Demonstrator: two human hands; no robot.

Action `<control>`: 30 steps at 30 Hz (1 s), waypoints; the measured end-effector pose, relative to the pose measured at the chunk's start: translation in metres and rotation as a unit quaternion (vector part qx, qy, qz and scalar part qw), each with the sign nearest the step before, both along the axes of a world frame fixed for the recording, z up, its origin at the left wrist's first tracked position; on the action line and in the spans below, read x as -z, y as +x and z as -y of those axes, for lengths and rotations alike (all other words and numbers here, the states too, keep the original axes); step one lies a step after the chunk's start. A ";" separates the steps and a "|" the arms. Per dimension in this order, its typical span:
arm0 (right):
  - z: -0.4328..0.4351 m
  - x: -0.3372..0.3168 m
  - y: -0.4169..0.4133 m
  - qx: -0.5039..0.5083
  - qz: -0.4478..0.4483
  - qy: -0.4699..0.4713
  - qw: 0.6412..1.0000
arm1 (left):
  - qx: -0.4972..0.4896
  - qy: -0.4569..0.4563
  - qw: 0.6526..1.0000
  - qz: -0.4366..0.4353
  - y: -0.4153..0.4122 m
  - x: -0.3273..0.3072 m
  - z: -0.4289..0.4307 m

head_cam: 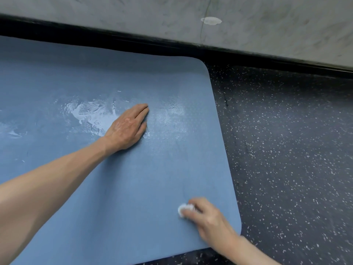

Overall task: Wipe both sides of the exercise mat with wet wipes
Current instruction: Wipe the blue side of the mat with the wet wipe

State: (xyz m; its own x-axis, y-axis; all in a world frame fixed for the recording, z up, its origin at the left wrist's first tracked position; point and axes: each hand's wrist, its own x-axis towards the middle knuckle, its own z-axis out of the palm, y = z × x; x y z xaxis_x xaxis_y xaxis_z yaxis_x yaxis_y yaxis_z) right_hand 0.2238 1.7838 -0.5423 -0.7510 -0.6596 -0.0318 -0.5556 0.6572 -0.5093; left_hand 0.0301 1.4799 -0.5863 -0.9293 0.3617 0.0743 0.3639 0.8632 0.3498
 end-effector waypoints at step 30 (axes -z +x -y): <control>-0.033 -0.004 0.030 0.032 -0.013 0.002 0.999 | 0.220 0.032 0.975 -0.001 0.098 0.009 -0.045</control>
